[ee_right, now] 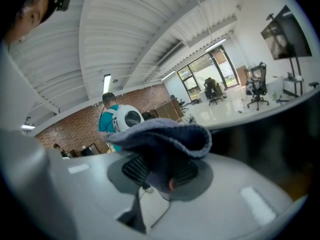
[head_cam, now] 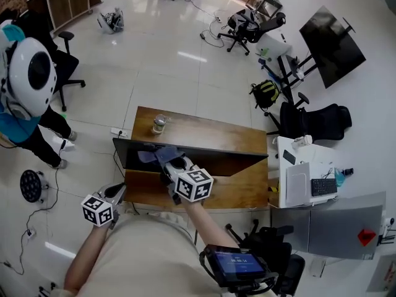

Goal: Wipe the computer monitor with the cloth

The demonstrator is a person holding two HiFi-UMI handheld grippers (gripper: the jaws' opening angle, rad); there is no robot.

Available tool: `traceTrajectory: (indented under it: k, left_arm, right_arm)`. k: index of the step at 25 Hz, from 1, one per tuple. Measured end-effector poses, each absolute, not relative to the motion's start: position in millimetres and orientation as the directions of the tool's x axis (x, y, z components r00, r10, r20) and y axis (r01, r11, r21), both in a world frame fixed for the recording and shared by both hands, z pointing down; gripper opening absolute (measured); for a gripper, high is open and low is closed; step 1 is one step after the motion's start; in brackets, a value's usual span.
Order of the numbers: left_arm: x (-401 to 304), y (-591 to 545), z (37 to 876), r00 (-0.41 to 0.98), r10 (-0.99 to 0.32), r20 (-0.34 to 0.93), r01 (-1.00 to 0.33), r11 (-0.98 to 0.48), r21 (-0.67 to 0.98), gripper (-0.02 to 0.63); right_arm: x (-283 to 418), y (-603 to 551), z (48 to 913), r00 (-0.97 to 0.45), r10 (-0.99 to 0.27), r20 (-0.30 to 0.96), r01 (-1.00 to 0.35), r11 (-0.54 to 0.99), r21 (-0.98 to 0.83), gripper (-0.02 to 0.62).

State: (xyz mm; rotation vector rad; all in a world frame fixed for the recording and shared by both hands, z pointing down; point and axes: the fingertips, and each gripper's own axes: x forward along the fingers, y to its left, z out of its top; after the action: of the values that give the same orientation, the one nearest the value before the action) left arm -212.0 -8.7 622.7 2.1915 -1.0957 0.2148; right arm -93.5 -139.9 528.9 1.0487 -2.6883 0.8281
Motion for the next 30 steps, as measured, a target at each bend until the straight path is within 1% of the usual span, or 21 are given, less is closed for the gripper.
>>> traceTrajectory:
  k: [10,21,30]
  left_arm:
    - [-183,-22,618,0.634,-0.649,0.420,-0.762,-0.434,0.481,-0.008]
    - [-155,-31,614,0.642,-0.642,0.419,-0.759,-0.454,0.468,-0.008]
    - [-119,-35,609,0.657,-0.629,0.416,-0.748,-0.477,0.460,-0.008]
  right_arm:
    - [-48,-144,522,-0.736,-0.613,0.287,-0.668,0.587,-0.457,0.095]
    - [13,-151,523,-0.690,-0.669,0.276,-0.708,0.543,-0.452,0.095]
    - [81,-159,523,-0.629,-0.728,0.273,-0.752,0.482,-0.449,0.095]
